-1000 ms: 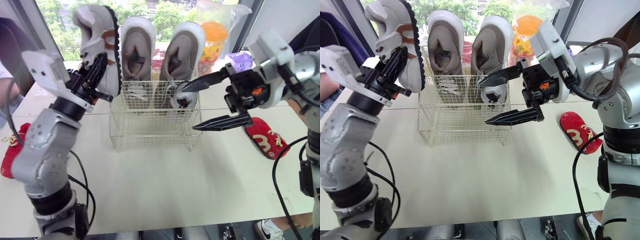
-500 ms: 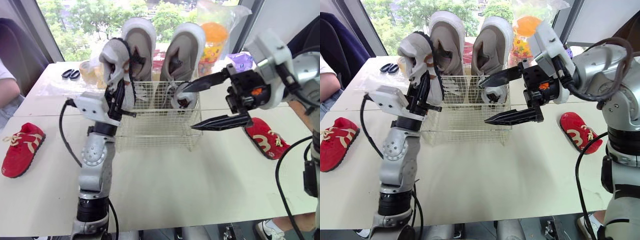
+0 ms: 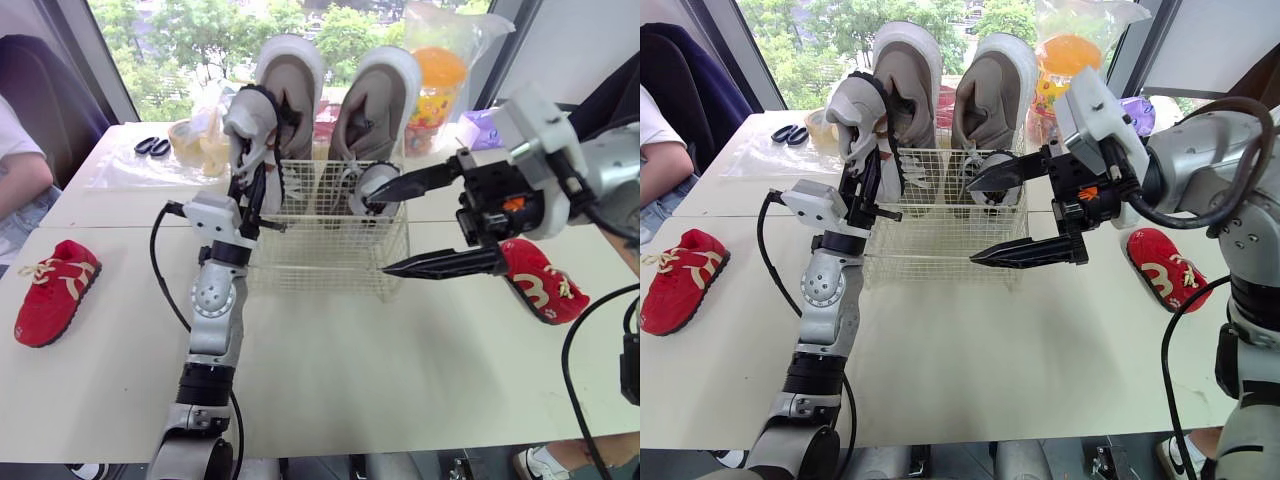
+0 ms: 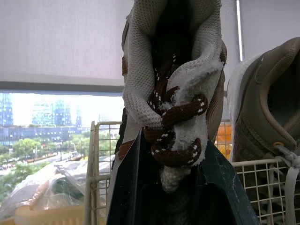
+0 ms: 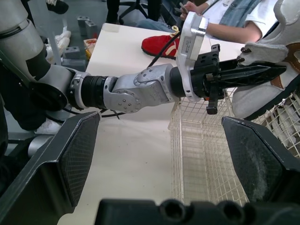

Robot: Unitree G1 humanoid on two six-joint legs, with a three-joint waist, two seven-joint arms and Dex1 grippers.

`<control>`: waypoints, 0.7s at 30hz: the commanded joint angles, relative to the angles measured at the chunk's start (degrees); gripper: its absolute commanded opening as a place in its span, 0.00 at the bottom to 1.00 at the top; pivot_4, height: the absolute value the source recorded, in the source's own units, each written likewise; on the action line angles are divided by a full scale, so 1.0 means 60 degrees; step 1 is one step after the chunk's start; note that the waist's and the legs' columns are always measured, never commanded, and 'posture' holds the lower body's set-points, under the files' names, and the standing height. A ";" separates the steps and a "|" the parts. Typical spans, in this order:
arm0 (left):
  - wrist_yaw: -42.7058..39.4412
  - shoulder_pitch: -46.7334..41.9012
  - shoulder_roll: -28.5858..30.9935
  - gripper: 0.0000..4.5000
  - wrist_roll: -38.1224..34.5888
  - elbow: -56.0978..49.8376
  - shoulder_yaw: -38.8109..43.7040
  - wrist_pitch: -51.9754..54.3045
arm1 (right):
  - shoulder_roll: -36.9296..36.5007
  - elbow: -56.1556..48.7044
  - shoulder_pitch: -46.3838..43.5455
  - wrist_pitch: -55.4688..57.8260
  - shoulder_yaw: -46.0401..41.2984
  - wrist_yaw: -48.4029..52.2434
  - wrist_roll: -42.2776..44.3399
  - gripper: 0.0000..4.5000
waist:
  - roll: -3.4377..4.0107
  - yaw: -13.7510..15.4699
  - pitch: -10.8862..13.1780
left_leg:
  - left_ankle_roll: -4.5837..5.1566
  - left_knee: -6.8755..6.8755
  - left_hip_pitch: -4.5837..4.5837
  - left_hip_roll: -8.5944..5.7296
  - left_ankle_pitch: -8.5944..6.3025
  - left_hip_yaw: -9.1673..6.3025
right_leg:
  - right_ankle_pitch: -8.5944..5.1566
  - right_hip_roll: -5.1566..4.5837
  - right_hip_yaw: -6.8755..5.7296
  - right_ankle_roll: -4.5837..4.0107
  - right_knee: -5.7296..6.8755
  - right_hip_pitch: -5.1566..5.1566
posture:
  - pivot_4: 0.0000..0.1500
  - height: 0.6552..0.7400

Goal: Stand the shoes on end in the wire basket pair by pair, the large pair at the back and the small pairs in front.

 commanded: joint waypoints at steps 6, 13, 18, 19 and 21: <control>-0.0244 0.1818 -0.0028 0.02 -0.0323 -0.1622 -0.0512 0.1000 | -0.0479 0.0397 0.0361 -0.0402 -0.0616 -0.0866 -0.0754 1.00 | 0.0020 -0.0092 -0.0012 | 0.0009 -0.0011 0.0015 0.0006 -0.0006 0.0006 | -0.0006 0.0002 0.0001 -0.0010 0.0001 -0.0002 | 1.00 1.00; -0.0366 0.2116 0.0030 0.68 -0.0515 -0.2028 -0.0505 0.1518 | -0.0453 0.0399 0.0666 -0.0480 -0.0716 -0.1131 -0.0906 1.00 | 0.0026 -0.0095 -0.0015 | 0.0024 -0.0019 0.0018 0.0007 -0.0014 0.0006 | -0.0011 0.0006 0.0001 -0.0019 -0.0001 -0.0002 | 1.00 1.00; -0.0386 0.2256 0.0113 0.98 -0.0542 -0.2252 -0.0474 0.1767 | -0.0434 0.0321 0.0712 -0.0464 -0.0747 -0.1209 -0.0824 1.00 | 0.0029 -0.0099 -0.0017 | 0.0025 -0.0019 0.0018 0.0007 -0.0015 0.0008 | -0.0012 0.0007 0.0001 -0.0020 -0.0002 -0.0002 | 1.00 1.00; -0.0402 0.2338 0.0169 0.98 -0.0524 -0.2343 -0.0467 0.1792 | -0.0430 0.0319 0.0717 -0.0466 -0.0751 -0.1217 -0.0815 1.00 | 0.0029 -0.0104 -0.0018 | 0.0025 -0.0019 0.0019 0.0007 -0.0015 0.0008 | -0.0012 0.0007 0.0002 -0.0020 -0.0002 -0.0002 | 1.00 1.00; -0.0516 0.2610 0.0354 0.98 -0.0620 -0.2770 -0.0450 0.1993 | -0.0432 0.0324 0.0733 -0.0479 -0.0754 -0.1227 -0.0810 1.00 | 0.0030 -0.0136 -0.0018 | 0.0027 -0.0020 0.0019 0.0007 -0.0016 0.0009 | -0.0013 0.0007 0.0003 -0.0020 -0.0003 -0.0002 | 1.00 1.00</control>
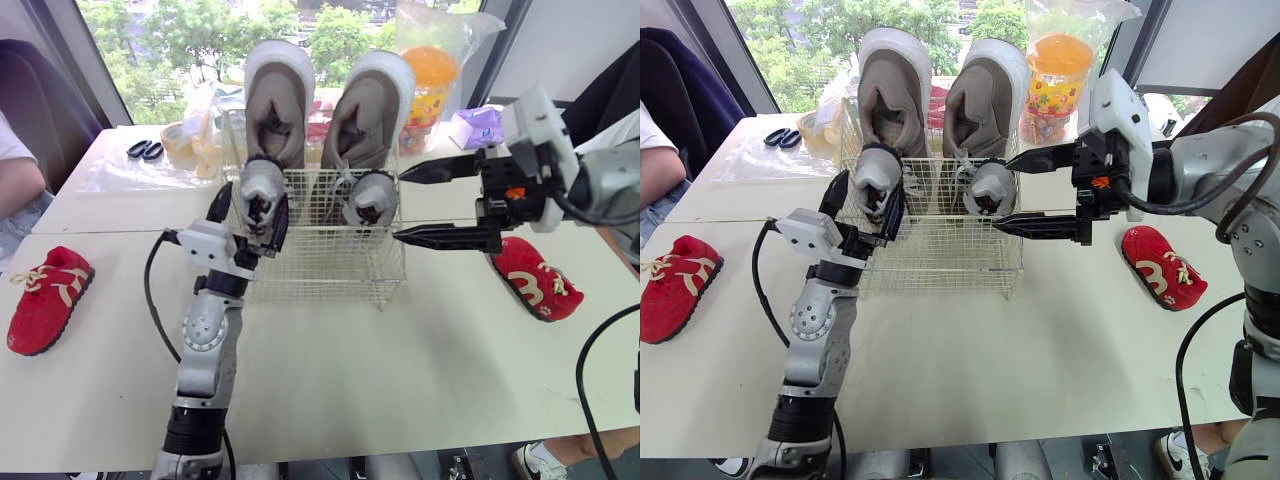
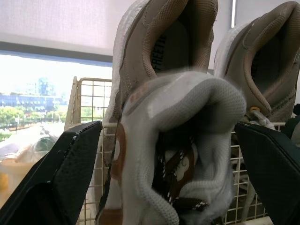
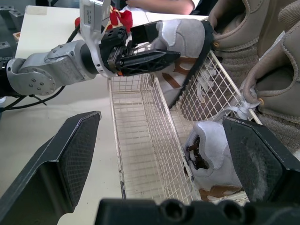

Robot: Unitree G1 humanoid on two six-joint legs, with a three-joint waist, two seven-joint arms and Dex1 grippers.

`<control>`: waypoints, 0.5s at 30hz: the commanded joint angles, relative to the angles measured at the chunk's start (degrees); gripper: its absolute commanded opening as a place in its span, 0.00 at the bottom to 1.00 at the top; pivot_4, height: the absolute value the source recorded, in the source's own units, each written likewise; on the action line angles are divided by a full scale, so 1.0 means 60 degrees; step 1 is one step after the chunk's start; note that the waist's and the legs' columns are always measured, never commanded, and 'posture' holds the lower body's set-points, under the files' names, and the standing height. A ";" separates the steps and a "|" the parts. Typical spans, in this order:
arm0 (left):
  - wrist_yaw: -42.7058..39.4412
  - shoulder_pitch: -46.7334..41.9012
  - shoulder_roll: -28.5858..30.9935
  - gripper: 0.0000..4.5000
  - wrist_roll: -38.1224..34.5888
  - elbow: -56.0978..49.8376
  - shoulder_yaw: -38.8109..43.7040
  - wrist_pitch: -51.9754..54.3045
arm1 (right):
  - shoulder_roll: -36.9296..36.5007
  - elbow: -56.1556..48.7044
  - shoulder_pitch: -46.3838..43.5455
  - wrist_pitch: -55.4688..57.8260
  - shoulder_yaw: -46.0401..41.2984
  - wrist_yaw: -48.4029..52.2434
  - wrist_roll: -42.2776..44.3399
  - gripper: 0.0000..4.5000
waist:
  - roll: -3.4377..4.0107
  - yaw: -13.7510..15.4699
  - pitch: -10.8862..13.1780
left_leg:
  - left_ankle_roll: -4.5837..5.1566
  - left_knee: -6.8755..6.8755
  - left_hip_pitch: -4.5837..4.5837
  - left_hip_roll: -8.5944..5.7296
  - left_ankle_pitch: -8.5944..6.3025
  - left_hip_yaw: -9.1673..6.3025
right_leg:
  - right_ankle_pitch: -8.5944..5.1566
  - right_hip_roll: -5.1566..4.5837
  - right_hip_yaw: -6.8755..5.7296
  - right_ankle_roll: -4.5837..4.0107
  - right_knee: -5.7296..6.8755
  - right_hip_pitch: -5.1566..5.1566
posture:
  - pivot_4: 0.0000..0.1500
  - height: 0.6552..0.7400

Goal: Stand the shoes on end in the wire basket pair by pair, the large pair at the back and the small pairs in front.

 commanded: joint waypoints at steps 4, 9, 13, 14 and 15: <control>-0.0361 0.0945 0.0798 0.98 -0.0400 -0.1549 0.0154 0.1136 | -0.0176 -0.0050 0.0033 -0.0241 -0.0444 0.0017 -0.0004 1.00 | 0.0002 -0.0186 -0.0001 | 0.0014 -0.0003 0.0000 0.0004 -0.0008 0.0001 | 0.0000 0.0000 0.0000 0.0003 -0.0003 -0.0001 | 1.00 1.00; -0.0796 0.1075 0.1738 0.98 -0.2012 -0.3055 0.0687 0.2801 | -0.0317 0.0162 0.0149 -0.0337 -0.0500 0.0103 -0.0095 1.00 | 0.0004 -0.0148 0.0001 | 0.0024 -0.0006 0.0002 0.0024 -0.0014 -0.0006 | -0.0001 0.0027 0.0000 0.0001 0.0006 -0.0007 | 1.00 1.00; -0.0592 0.0498 0.2235 0.98 -0.4174 -0.4042 0.1436 0.4309 | -0.0387 0.0352 0.0337 -0.0560 -0.0483 0.0250 -0.0269 1.00 | 0.0000 -0.0096 0.0002 | 0.0022 0.0009 -0.0005 0.0024 -0.0013 -0.0011 | -0.0006 0.0029 0.0003 -0.0009 -0.0003 -0.0001 | 1.00 1.00; -0.0495 0.0278 0.2485 0.98 -0.4962 -0.4276 0.1624 0.4851 | -0.0383 0.0396 0.0338 -0.0595 -0.0463 0.0269 -0.0305 1.00 | -0.0001 -0.0104 0.0002 | 0.0021 0.0013 -0.0007 0.0023 -0.0013 -0.0009 | -0.0006 0.0029 0.0006 -0.0008 -0.0005 0.0000 | 1.00 1.00; -0.0404 0.0141 0.2657 0.98 -0.5503 -0.4448 0.1746 0.5257 | -0.0392 0.0427 0.0356 -0.0631 -0.0466 0.0297 -0.0332 1.00 | 0.0000 -0.0116 0.0002 | 0.0021 0.0015 -0.0006 0.0023 -0.0012 -0.0008 | -0.0006 0.0029 0.0009 -0.0008 -0.0008 0.0003 | 1.00 1.00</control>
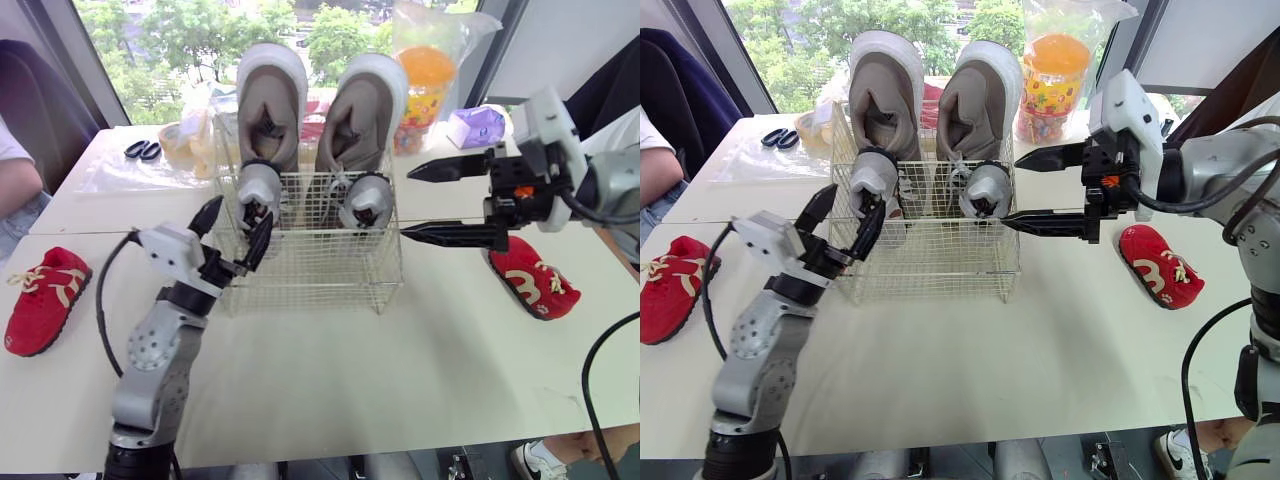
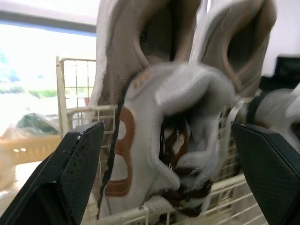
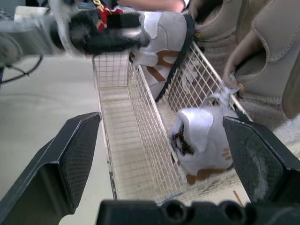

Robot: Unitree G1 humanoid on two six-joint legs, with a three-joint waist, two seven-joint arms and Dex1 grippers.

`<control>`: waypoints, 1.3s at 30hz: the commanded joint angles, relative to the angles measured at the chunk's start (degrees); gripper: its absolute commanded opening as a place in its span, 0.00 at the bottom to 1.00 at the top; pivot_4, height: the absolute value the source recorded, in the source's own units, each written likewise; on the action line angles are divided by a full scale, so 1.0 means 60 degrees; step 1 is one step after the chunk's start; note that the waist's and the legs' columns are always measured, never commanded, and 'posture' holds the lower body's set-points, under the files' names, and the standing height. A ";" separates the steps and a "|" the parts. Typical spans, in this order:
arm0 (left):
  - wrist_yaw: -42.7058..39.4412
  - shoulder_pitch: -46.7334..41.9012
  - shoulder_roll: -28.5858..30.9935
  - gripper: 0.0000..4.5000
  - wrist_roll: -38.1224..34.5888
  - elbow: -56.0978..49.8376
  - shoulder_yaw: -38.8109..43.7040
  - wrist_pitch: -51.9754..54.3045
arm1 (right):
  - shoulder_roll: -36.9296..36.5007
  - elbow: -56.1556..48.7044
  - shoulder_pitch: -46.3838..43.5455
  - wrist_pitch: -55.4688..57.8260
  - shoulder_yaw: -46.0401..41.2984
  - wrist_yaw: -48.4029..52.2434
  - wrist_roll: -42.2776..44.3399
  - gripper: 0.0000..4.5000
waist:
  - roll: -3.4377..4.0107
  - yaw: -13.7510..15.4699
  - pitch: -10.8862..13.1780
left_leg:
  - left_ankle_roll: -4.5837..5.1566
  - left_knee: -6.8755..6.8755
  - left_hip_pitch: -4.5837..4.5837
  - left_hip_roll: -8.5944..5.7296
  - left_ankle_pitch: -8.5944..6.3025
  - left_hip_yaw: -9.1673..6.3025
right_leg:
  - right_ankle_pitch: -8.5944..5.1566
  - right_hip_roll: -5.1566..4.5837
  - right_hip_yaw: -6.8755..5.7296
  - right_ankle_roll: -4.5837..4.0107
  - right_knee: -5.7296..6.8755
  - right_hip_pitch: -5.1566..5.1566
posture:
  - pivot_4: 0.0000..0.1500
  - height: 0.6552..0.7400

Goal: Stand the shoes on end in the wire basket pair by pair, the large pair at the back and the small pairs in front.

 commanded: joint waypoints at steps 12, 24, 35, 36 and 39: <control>-0.2956 -0.1982 0.7025 0.98 -0.8997 0.0449 0.2854 0.5747 | -0.2098 0.1565 0.1850 -0.0723 -0.1124 -0.0289 -0.1911 1.00 | -0.0014 0.0006 0.0015 | -0.0003 -0.0010 0.0010 0.0011 0.0001 0.0004 | -0.0008 0.0020 0.0003 -0.0010 -0.0005 -0.0005 | 1.00 1.00; -0.6353 -0.3162 0.7063 0.98 -0.6503 0.0922 0.0472 0.5905 | -0.2366 0.5073 0.3319 -0.0453 -0.0655 -0.1770 -0.4160 1.00 | 0.0018 -0.0084 0.0013 | -0.0006 -0.0020 0.0005 0.0001 0.0002 0.0035 | -0.0006 0.0025 0.0028 -0.0006 -0.0045 -0.0008 | 1.00 1.00; -0.6369 -0.3326 0.6524 0.98 -0.6192 0.0692 0.0538 0.6157 | -0.1657 0.7597 0.2128 0.0068 0.0451 -0.0770 -0.4522 1.00 | 0.0022 -0.0071 0.0014 | -0.0005 -0.0019 0.0004 0.0005 0.0002 0.0027 | -0.0005 0.0033 0.0035 -0.0004 -0.0043 -0.0006 | 1.00 1.00; -0.6339 -0.3285 0.6528 0.98 -0.6201 0.0669 0.0585 0.6172 | -0.1630 0.7737 0.2085 0.0070 0.0555 -0.0679 -0.4580 1.00 | 0.0022 -0.0069 0.0014 | -0.0005 -0.0019 0.0003 0.0005 0.0002 0.0027 | -0.0005 0.0033 0.0035 -0.0003 -0.0043 -0.0007 | 1.00 1.00; -0.6303 -0.3201 0.6550 0.98 -0.6189 0.0611 0.0674 0.6182 | -0.1582 0.8080 0.2084 -0.0008 0.0933 -0.0349 -0.4784 1.00 | 0.0022 -0.0043 0.0014 | -0.0005 -0.0019 0.0003 0.0005 0.0002 0.0026 | -0.0005 0.0033 0.0035 -0.0003 -0.0043 -0.0006 | 1.00 1.00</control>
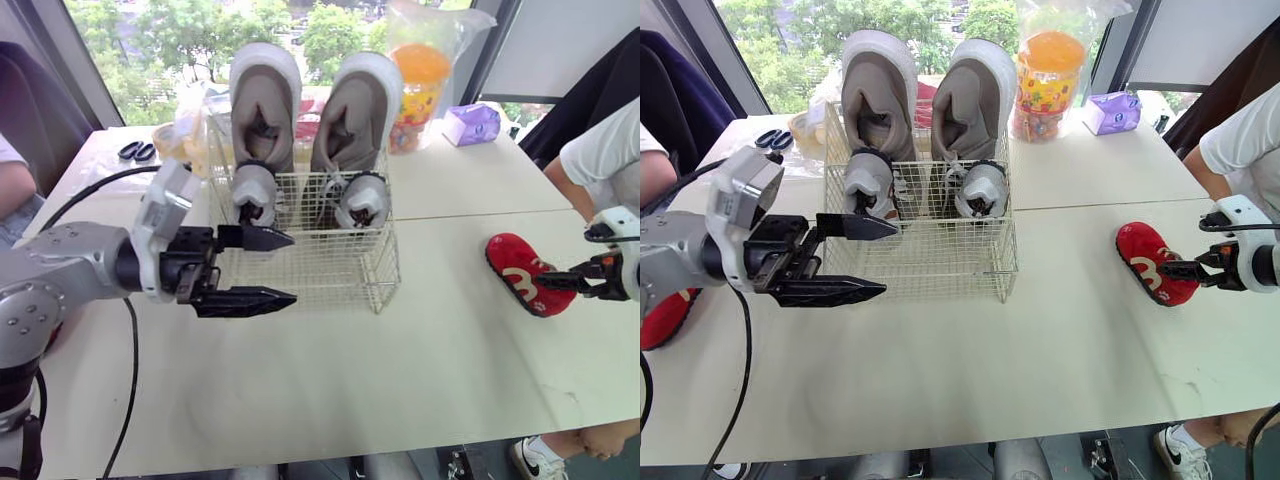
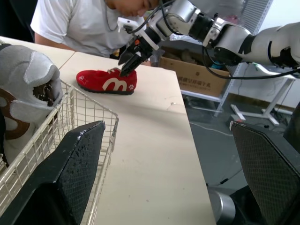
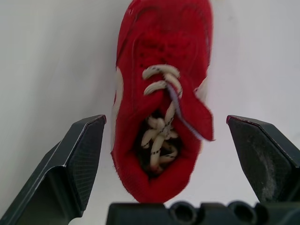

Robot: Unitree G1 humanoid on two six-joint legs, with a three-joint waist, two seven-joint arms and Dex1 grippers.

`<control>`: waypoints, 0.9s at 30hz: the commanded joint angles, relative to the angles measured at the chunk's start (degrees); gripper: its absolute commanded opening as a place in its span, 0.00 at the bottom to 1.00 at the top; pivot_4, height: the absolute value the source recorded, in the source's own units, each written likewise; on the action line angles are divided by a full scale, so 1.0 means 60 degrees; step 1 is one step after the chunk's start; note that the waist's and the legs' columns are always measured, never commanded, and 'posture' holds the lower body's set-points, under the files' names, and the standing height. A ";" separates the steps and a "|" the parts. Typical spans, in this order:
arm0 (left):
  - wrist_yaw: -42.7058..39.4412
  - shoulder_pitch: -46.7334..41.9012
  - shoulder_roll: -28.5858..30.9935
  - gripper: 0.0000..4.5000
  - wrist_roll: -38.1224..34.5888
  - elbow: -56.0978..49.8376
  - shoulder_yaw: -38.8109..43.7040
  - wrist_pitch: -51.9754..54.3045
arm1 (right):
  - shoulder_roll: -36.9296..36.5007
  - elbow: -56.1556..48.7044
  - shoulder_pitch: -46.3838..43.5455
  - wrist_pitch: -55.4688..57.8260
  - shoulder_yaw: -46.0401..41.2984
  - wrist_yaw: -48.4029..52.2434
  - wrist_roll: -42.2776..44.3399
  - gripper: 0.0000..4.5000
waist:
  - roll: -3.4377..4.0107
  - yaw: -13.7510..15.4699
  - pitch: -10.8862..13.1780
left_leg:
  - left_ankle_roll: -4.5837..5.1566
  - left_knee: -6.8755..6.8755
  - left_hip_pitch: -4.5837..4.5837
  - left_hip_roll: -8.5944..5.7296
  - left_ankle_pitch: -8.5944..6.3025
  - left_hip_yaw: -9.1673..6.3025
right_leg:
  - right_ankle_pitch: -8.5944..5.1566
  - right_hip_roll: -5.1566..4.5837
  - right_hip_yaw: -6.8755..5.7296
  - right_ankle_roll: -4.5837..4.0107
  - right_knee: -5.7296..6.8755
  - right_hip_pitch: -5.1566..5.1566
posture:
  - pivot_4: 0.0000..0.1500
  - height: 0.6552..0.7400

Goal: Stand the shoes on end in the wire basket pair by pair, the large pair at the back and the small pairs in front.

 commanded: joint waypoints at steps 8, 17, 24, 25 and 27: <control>0.0046 0.0074 0.0004 1.00 0.0281 -0.0231 0.0311 -0.0074 | 0.0491 0.1227 -0.0641 -0.0563 0.0710 0.0585 -0.0859 0.94 | 0.0004 -0.0011 -0.0001 | 0.0000 0.0003 0.0002 -0.0001 0.0000 0.0000 | 0.0001 0.0001 0.0000 0.0001 0.0002 0.0002 | 1.00 1.00; 0.0027 -0.0255 -0.0226 1.00 0.0393 0.0373 0.0194 0.0036 | 0.0379 0.0535 -0.0611 -0.0413 0.0286 0.0738 -0.0785 0.21 | 0.0006 0.0009 0.0000 | -0.0001 0.0003 0.0004 -0.0001 0.0001 -0.0002 | 0.0000 0.0002 0.0000 0.0001 0.0018 0.0000 | 1.00 1.00; 0.0409 -0.0908 -0.0580 1.00 -0.0068 0.1187 0.0409 0.0437 | 0.0246 -0.2995 -0.0043 -0.0784 -0.2440 -0.0489 -0.0127 0.15 | 0.0031 0.0011 0.0012 | -0.0003 0.0006 0.0002 -0.0002 0.0002 -0.0003 | 0.0007 0.0000 0.0000 0.0017 0.0035 -0.0004 | 1.00 1.00; 0.0446 -0.0981 -0.0615 1.00 -0.0121 0.1278 0.0452 0.0506 | 0.0341 -0.3359 -0.0053 -0.0988 -0.2816 -0.0717 -0.0062 0.15 | 0.0047 -0.0008 0.0020 | -0.0006 0.0009 0.0002 -0.0002 0.0004 -0.0001 | 0.0008 0.0000 0.0003 0.0018 0.0041 -0.0009 | 1.00 1.00; 0.0592 -0.1240 -0.0701 1.00 -0.0322 0.1579 0.0537 0.0690 | 0.0667 -0.4514 -0.0375 -0.1111 -0.3774 -0.1269 0.0340 0.15 | 0.0049 -0.0009 0.0020 | -0.0007 0.0008 0.0010 -0.0003 0.0004 -0.0004 | 0.0014 0.0003 0.0004 0.0034 0.0053 -0.0010 | 1.00 1.00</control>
